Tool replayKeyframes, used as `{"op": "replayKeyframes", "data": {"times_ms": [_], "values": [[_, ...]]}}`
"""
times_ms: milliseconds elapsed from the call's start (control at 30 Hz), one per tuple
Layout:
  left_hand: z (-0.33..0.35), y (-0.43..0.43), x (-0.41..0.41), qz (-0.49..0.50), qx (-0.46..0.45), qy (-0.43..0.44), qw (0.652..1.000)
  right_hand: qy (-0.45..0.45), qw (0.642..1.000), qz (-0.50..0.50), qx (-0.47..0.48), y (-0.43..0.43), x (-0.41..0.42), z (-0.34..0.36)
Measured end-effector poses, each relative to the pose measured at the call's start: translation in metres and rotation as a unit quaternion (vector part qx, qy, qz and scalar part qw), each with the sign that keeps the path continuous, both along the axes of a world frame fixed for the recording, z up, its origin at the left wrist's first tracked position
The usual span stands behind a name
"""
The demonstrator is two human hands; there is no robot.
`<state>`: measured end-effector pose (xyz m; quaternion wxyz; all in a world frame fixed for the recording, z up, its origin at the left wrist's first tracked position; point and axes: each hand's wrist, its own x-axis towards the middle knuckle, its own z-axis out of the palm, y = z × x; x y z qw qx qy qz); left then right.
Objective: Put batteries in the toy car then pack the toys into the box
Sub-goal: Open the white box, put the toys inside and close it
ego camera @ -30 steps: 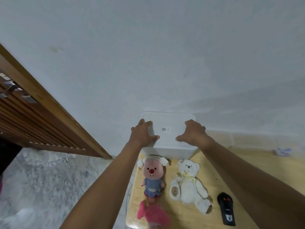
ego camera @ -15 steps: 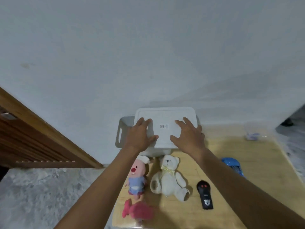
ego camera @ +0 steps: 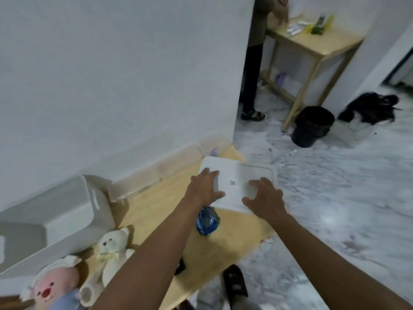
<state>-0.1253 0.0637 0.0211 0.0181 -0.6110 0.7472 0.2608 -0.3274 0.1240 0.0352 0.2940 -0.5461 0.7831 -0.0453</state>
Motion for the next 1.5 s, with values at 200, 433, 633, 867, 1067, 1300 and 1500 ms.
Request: {"op": "replayKeyframes", "data": {"times_ms": [200,433,633,867,1067,1300,1500], "values": [[-0.049,-0.004,-0.063,-0.055,0.054,-0.011,0.997,-0.037,0.997,-0.061,0.039,0.029,-0.057,-0.061],[-0.075,0.005,-0.066,-0.078,0.082,0.002,0.994,-0.016,0.998,-0.023,0.059,0.044,-0.065,-0.089],[-0.051,0.01,-0.052,-0.017,0.052,0.075,0.996,0.076,0.997,0.012,0.017,0.031,-0.051,-0.057],[0.026,0.032,0.061,0.113,-0.104,0.118,0.981,-0.021,0.978,0.187,-0.094,-0.023,0.063,0.009],[0.06,0.117,0.207,0.295,-0.175,0.079,0.936,-0.086,0.931,0.35,-0.059,-0.003,0.217,0.034],[0.034,0.228,0.309,0.476,-0.11,-0.022,0.873,-0.074,0.9,0.426,0.057,0.066,0.34,0.001],[-0.021,0.258,0.336,0.484,0.042,0.016,0.874,-0.041,0.927,0.36,0.102,0.1,0.377,-0.042]]}}
